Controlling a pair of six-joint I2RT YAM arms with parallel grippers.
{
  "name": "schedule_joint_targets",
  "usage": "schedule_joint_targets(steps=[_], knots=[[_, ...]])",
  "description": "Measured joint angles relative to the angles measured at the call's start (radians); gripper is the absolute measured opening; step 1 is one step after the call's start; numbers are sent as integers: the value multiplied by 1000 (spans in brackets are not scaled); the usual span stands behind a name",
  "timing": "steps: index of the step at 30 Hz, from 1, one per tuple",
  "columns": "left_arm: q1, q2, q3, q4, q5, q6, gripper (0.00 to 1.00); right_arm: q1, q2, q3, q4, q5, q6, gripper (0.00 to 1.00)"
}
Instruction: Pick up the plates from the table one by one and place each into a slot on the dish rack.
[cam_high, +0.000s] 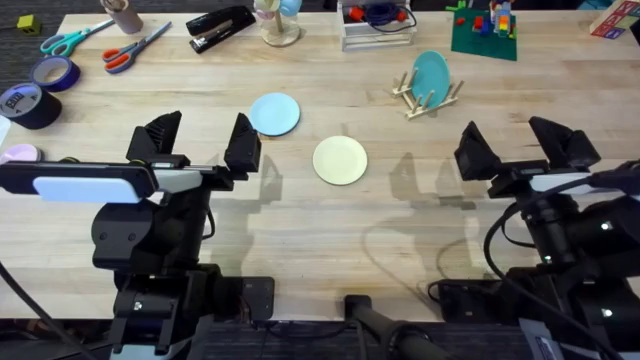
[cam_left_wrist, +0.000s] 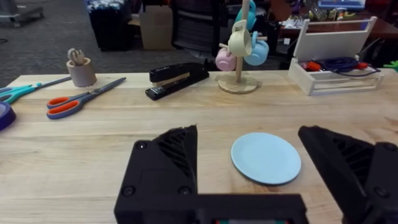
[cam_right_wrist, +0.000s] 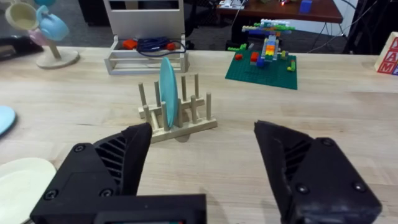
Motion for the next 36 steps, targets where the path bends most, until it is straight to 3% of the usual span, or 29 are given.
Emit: schedule_joint_targets(steps=[25, 29, 36], knots=[[0, 0, 2, 33, 0, 0, 993, 0, 0, 5, -15, 0, -12, 994], [0, 0, 43, -67, 0, 0, 993, 0, 0, 78, -176, -4, -24, 993], [0, 38, 327, -344, 0, 0, 993, 0, 47, 358, -526, -11, -34, 992]])
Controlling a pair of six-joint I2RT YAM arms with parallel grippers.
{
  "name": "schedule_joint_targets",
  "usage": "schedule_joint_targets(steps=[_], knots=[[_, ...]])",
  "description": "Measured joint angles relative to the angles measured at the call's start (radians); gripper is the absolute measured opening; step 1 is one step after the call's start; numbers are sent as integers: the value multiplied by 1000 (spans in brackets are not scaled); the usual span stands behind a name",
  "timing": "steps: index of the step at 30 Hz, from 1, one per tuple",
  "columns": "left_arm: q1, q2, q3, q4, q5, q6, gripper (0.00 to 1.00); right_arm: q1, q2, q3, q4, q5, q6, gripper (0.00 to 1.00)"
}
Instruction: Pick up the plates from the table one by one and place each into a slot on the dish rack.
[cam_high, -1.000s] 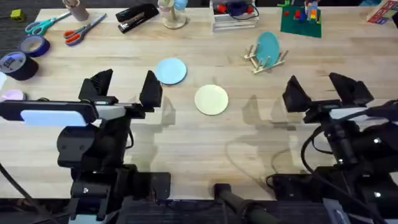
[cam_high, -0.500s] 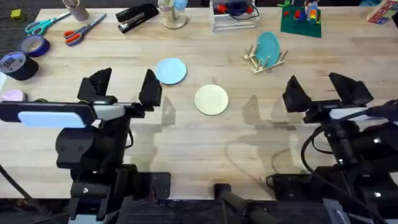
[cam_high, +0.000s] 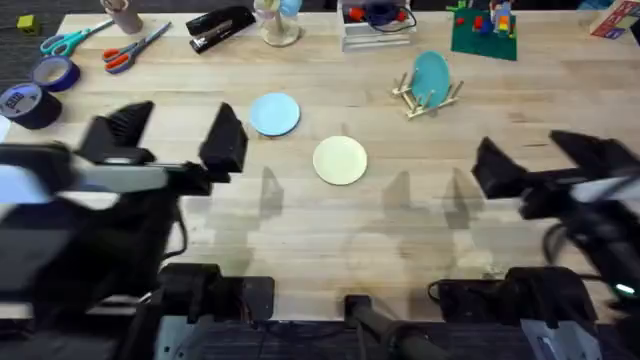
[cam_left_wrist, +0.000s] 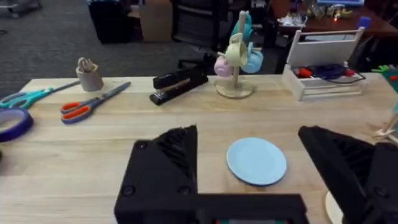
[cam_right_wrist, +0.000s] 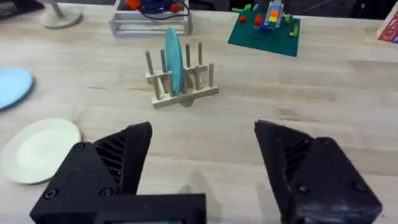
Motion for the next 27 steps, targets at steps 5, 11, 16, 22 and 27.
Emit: schedule_joint_targets(steps=[5, 11, 16, 22, 27], knots=[[0, 147, 274, -219, 0, -4, 993, 0, 137, 263, -195, -3, -4, 992], [0, 426, 651, -526, 1, -10, 993, 0, 415, 585, -408, -3, -4, 992], [0, 659, 947, -745, 1, -12, 993, 0, 653, 817, -542, -4, -4, 991], [0, 905, 1241, -950, 30, -13, 993, 0, 867, 1016, -665, -3, -4, 992], [0, 1078, 1429, -1104, 58, -13, 993, 0, 988, 1121, -738, -4, -4, 992]])
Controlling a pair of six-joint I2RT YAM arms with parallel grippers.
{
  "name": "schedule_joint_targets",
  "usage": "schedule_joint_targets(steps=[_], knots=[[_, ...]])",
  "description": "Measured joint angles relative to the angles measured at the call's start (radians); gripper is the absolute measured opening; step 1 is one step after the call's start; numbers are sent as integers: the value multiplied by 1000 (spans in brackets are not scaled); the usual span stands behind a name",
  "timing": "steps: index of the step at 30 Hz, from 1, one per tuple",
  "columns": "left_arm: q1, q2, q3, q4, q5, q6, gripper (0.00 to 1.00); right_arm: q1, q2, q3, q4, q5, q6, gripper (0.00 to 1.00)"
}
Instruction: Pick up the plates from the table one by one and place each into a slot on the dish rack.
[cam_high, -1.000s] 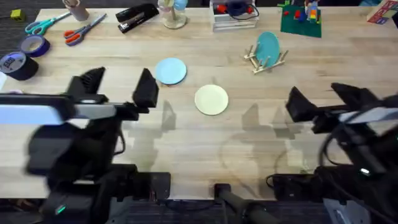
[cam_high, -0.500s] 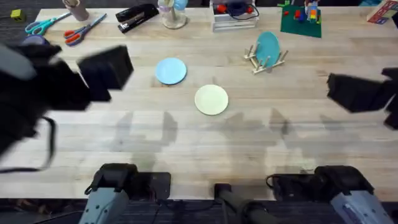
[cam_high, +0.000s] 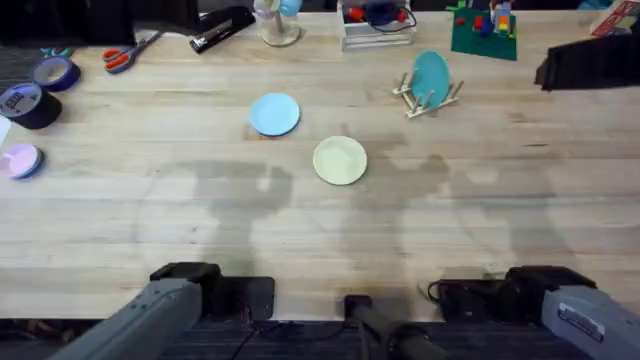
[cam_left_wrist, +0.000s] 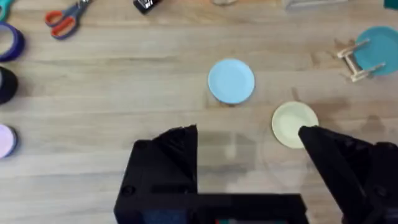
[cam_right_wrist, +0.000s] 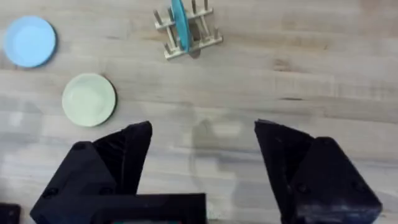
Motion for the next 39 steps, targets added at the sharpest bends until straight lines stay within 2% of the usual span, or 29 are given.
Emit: schedule_joint_targets(steps=[5, 19, 24, 25, 27, 31, 39], knots=[[0, 104, 91, -68, 12, 0, 993, 0, 72, 41, -44, 0, 0, 994], [0, 131, 99, -71, 16, 39, 981, 0, 93, 43, -47, 0, 0, 995], [0, 131, 99, -70, 18, 43, 219, 0, 93, 43, -47, 0, 0, 995], [0, 131, 99, -70, 18, 46, 91, 0, 93, 43, -47, 0, 0, 995], [0, 131, 99, -74, 18, 48, 46, 0, 93, 43, -47, 0, 0, 993], [0, 131, 99, -94, 29, 42, 42, 0, 93, 43, -47, 0, 0, 993], [0, 163, 104, -133, 206, 44, 43, 0, 93, 43, -47, 0, 0, 993]])
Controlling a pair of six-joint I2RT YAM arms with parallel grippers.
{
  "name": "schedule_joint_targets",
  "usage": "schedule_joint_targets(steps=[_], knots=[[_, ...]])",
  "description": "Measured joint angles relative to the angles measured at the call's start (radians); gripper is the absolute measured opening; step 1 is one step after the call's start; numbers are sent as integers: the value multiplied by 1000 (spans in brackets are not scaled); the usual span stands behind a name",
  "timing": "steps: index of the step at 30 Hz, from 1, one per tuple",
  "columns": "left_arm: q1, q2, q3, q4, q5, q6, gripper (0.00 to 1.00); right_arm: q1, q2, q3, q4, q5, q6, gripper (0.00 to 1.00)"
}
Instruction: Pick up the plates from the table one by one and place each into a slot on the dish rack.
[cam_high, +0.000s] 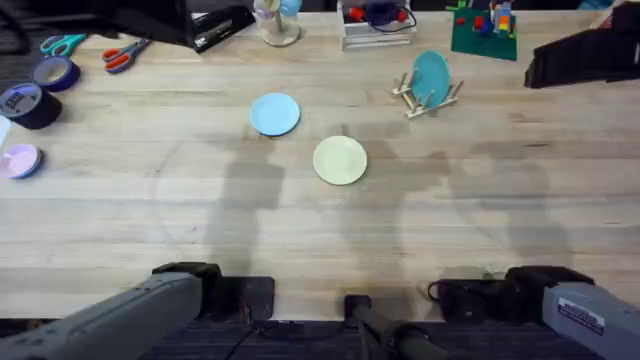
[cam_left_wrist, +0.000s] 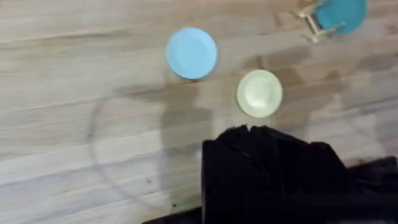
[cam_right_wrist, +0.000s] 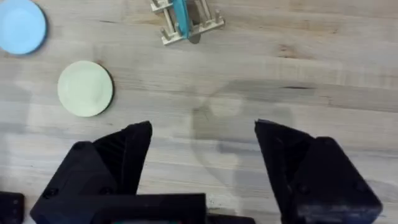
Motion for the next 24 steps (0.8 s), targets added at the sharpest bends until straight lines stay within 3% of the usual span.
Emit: schedule_joint_targets(steps=[4, 7, 11, 18, 24], knots=[[0, 47, -14, 13, 73, 5, 42, 0, 0, 0, 0, 0, 0, 994], [0, 60, -85, 68, 126, 7, 43, 0, 0, 0, 0, 0, 0, 994], [0, 61, -228, 162, 194, 7, 43, 0, 0, 0, 0, 0, 0, 994], [0, 67, -524, 420, 356, 18, 43, 0, 0, 0, 0, 0, 0, 995], [0, 100, -719, 563, 418, 12, 42, 0, 0, 0, 0, 0, 0, 995]])
